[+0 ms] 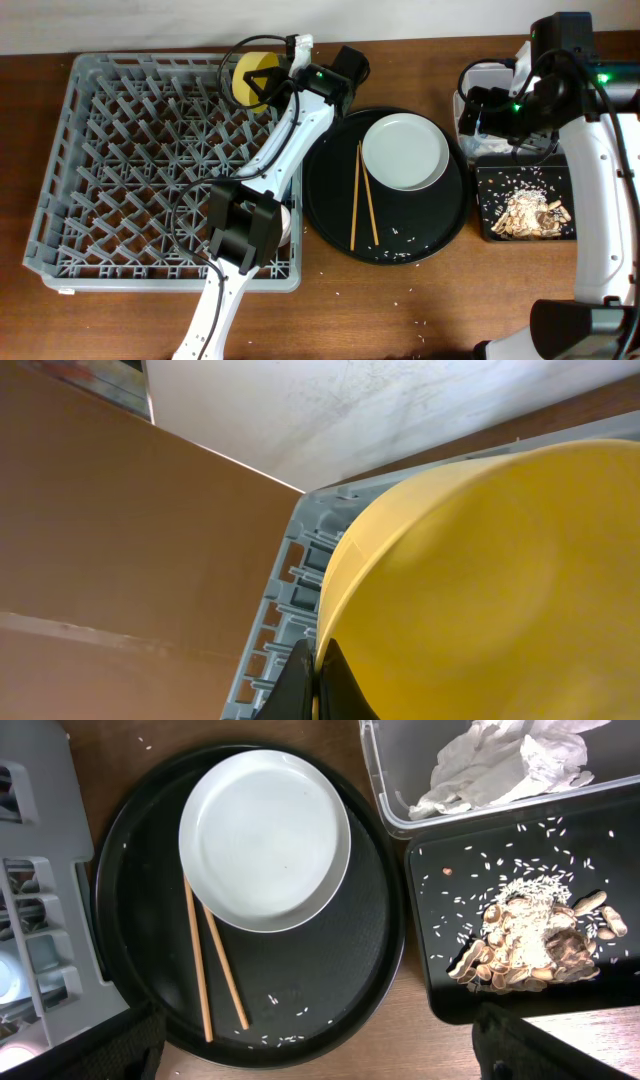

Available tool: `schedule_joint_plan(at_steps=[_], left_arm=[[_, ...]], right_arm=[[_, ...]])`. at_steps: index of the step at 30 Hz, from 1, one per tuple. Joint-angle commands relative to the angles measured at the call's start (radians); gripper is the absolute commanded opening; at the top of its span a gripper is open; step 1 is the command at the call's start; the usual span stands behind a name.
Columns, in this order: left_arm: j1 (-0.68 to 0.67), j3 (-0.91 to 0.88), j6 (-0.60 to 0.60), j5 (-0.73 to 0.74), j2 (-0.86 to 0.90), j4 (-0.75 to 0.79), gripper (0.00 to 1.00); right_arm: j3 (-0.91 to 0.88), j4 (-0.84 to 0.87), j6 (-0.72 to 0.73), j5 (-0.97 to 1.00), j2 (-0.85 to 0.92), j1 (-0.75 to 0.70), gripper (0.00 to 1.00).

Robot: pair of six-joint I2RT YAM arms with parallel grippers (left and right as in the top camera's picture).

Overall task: Sort waste into correct bins and load items into the dishwasher rack
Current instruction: 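Set the yellow bowl upright in the rack's back row with left gripper, then grasp the white plate rim with left gripper and lift it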

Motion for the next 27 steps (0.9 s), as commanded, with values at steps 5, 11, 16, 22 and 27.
schedule_joint_plan(at_steps=[5, 11, 16, 22, 27], left_arm=[[0.014, -0.003, -0.017, -0.055, 0.037, 0.008, 0.00], [-0.005, -0.003, -0.011, -0.022, 0.047, 0.003, 0.27], [-0.042, 0.029, 0.113, 0.183, 0.047, -0.042, 0.43], [-0.043, 0.311, 0.113, 0.665, 0.047, -0.247, 0.58], [-0.043, 0.623, 0.113, 1.107, 0.047, -0.367, 0.86]], right_arm=[[-0.003, 0.000, 0.003, 0.016, 0.003, 0.001, 0.99], [-0.003, 0.000, 0.003, 0.016, 0.003, 0.001, 0.98], [-0.003, 0.000, 0.003, 0.016, 0.003, 0.001, 0.98], [-0.003, 0.000, 0.003, 0.016, 0.003, 0.001, 0.99], [-0.003, 0.000, 0.003, 0.016, 0.003, 0.001, 0.98]])
